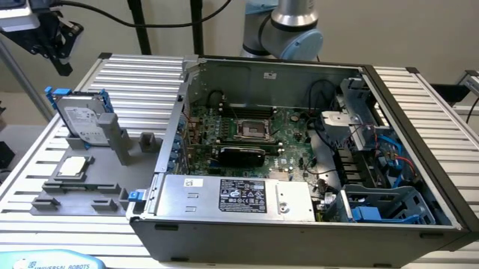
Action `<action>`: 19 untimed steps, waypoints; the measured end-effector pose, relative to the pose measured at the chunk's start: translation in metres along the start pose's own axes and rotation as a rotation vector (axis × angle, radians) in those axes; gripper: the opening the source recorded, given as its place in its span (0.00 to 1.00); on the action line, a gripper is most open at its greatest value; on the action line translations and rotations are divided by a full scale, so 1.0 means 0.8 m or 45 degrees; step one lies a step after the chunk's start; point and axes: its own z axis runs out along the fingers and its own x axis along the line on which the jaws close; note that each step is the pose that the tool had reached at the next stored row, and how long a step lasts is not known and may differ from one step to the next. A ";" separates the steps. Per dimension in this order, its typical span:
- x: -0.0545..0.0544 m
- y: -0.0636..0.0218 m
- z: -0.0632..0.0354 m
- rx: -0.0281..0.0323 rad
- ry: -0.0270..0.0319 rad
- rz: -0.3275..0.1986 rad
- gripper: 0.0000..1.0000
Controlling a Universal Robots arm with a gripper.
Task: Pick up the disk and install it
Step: 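Reach for the disk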
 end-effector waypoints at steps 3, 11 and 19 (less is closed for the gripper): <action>0.017 -0.001 0.002 0.0003 0.0051 0.000 0.11; 0.041 -0.001 0.007 0.0010 0.0120 -0.024 0.11; 0.041 0.002 0.009 0.0031 0.0132 -0.057 0.11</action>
